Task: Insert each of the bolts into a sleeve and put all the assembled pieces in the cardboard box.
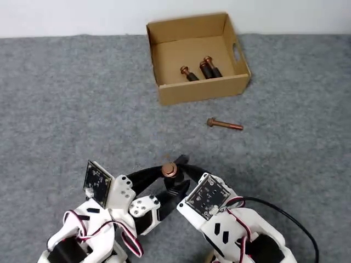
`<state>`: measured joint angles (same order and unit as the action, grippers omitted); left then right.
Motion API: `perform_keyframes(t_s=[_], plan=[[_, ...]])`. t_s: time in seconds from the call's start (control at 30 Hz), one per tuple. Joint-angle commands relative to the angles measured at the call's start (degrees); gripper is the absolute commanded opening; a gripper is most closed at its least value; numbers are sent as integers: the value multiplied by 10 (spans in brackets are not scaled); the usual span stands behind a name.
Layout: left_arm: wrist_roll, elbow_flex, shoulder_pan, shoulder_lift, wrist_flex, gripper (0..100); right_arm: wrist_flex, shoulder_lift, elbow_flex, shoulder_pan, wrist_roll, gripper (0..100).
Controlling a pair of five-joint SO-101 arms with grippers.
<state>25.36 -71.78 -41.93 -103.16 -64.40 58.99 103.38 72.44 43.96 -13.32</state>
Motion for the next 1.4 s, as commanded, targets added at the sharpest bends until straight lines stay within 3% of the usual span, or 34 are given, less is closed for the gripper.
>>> perform_keyframes(t_s=[0.0, 0.13, 0.4, 0.5, 0.6, 0.73, 0.83, 0.9, 1.07, 1.37], plan=[[-10, 31, -2, 5, -41, 213, -17, 2, -22, -3, -6, 9], [-9, 65, 6, 5, -74, 213, -17, 2, -18, -16, -5, 9], [-30, 113, 98, 5, -72, 212, -17, 2, -18, -61, -3, 9], [-31, 130, 138, 2, -71, 148, -16, 2, -18, -85, -1, 9], [-31, 130, 190, 2, -71, 6, -15, 2, -21, -134, 37, 9], [-31, 122, 264, 2, -75, 3, -15, 1, -24, -254, 83, 9], [-55, 75, 317, 2, -75, 3, 17, -1, -35, -342, 99, 9], [-101, 17, 345, 2, -71, 3, 69, -17, -63, -364, 106, 9], [-190, -116, 376, 1, -69, 4, 136, -126, -181, -374, 170, 9], [-199, -241, 402, 1, 15, 4, 102, -434, -419, -375, 212, 9]])
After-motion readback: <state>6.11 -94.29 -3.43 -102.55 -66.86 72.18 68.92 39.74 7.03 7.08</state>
